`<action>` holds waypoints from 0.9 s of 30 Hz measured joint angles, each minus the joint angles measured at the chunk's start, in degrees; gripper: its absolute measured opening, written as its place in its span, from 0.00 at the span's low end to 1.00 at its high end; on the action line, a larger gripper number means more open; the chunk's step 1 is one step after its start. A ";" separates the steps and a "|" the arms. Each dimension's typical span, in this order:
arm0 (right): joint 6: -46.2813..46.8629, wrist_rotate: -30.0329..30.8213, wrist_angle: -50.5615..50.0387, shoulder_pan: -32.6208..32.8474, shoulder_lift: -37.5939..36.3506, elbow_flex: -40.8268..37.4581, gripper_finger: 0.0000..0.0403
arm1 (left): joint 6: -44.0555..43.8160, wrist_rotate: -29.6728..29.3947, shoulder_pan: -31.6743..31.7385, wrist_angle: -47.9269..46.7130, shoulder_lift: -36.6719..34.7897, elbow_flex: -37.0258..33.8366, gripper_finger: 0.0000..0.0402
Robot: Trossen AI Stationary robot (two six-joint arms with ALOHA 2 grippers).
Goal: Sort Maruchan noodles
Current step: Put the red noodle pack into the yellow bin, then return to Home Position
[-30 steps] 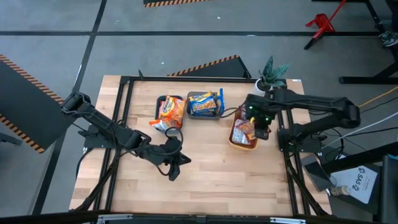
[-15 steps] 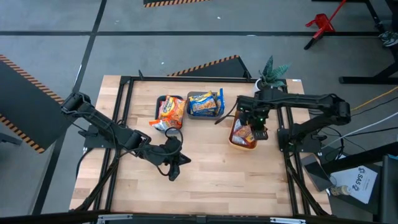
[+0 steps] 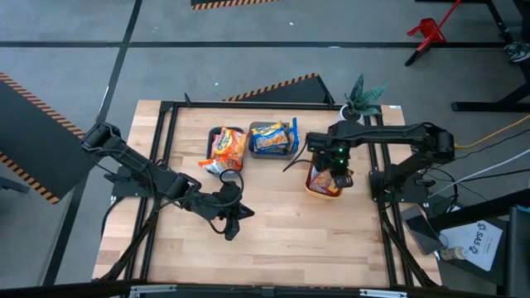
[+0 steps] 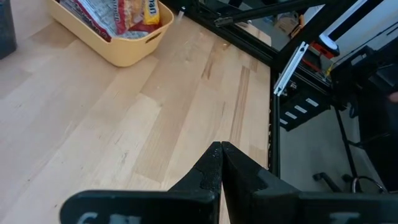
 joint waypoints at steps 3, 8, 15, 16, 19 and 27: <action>0.30 5.23 0.28 -0.05 0.17 0.00 0.40 | 0.00 0.00 0.00 0.00 0.00 0.00 0.00; 0.50 8.79 0.00 -0.05 -0.03 0.53 0.61 | 0.20 0.00 0.00 0.00 0.00 0.00 0.00; 0.76 12.53 -0.12 -0.05 -0.05 7.21 0.69 | 0.14 -0.75 0.07 -2.29 0.00 0.02 0.00; 0.78 13.31 -0.04 -0.05 -0.07 8.33 0.68 | 0.13 -0.93 0.07 -2.41 -0.01 0.02 0.00; 0.90 16.88 -0.17 -0.03 -0.07 11.44 0.66 | 0.08 -0.94 0.07 -2.45 -0.02 0.02 0.00; 6.52 11.54 -0.33 0.00 -0.46 22.18 0.53 | 0.86 -0.96 0.13 1.01 -2.77 0.02 0.00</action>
